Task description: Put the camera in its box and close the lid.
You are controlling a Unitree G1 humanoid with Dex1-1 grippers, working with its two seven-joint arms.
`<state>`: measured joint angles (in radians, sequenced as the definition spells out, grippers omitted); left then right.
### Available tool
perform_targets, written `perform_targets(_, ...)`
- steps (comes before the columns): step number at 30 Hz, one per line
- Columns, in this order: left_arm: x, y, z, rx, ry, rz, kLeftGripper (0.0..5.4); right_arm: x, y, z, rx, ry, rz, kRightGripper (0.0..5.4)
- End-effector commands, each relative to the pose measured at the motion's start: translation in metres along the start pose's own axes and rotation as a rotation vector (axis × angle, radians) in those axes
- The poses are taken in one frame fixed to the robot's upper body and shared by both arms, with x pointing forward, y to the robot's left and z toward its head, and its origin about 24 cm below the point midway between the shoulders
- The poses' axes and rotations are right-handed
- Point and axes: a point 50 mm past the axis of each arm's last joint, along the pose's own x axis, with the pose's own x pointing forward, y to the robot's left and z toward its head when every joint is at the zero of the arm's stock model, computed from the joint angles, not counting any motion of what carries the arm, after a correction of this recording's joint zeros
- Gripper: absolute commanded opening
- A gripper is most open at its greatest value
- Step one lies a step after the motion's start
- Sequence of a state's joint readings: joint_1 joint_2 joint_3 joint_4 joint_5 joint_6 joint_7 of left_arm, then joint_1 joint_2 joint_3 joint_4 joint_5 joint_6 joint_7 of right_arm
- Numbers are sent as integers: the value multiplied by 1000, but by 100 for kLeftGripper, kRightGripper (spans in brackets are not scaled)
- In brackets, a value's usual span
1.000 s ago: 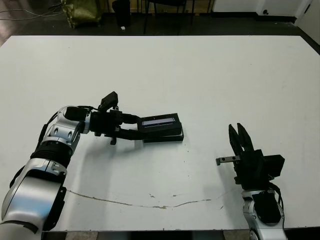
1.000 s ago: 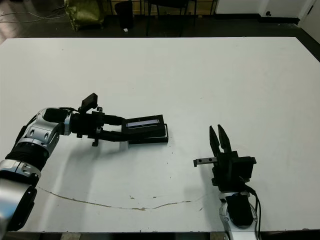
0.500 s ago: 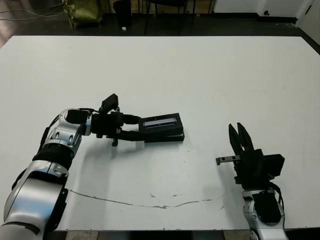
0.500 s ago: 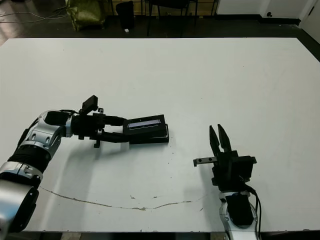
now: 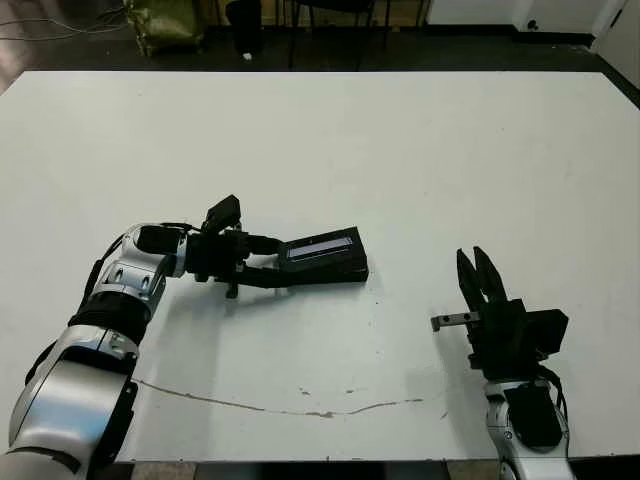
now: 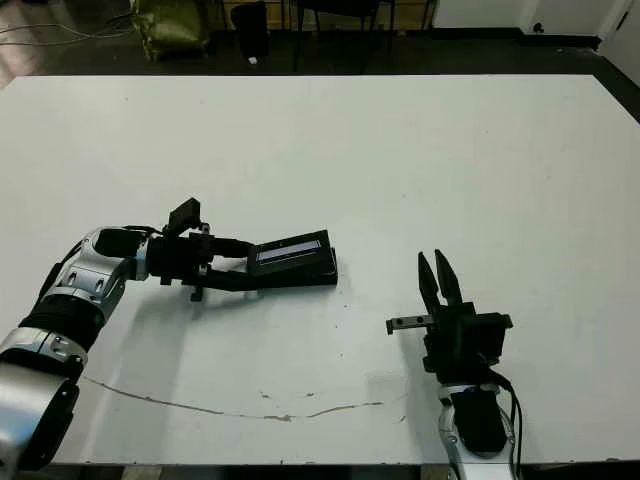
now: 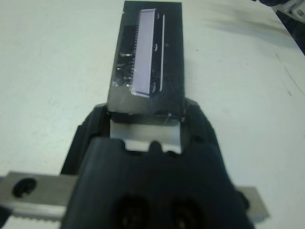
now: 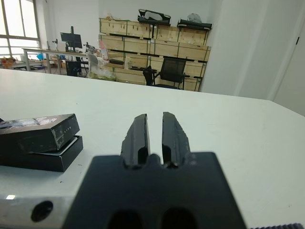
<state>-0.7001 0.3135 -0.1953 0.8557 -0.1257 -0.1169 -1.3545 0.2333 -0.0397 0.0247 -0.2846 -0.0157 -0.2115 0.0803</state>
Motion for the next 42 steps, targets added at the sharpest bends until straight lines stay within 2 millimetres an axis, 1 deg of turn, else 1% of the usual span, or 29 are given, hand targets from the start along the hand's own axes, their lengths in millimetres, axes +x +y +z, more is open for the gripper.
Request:
perform_targets(1,2,-7,-15,-44,53,-21,192,-2,0,-4,-4,30,-3,0)
perform_targets(6,6,-7,-15,-63,50,-18,192,-2,0,-3,7,31,-3,0)
perform_targets(11,12,-5,-7,-24,64,-28,192,-1,-1,-2,-8,27,0,0)
perform_targets(15,19,-4,-4,-49,70,-46,192,-2,-1,-2,-5,30,-6,0)
perform_targets(22,27,-2,1,-26,85,-33,192,-2,-2,-4,13,38,-5,0)
perform_targets(31,32,3,10,25,88,-22,192,-2,-3,-5,16,32,-1,0)
perform_targets(42,36,6,18,22,110,-22,192,-2,-2,-8,5,40,4,0)
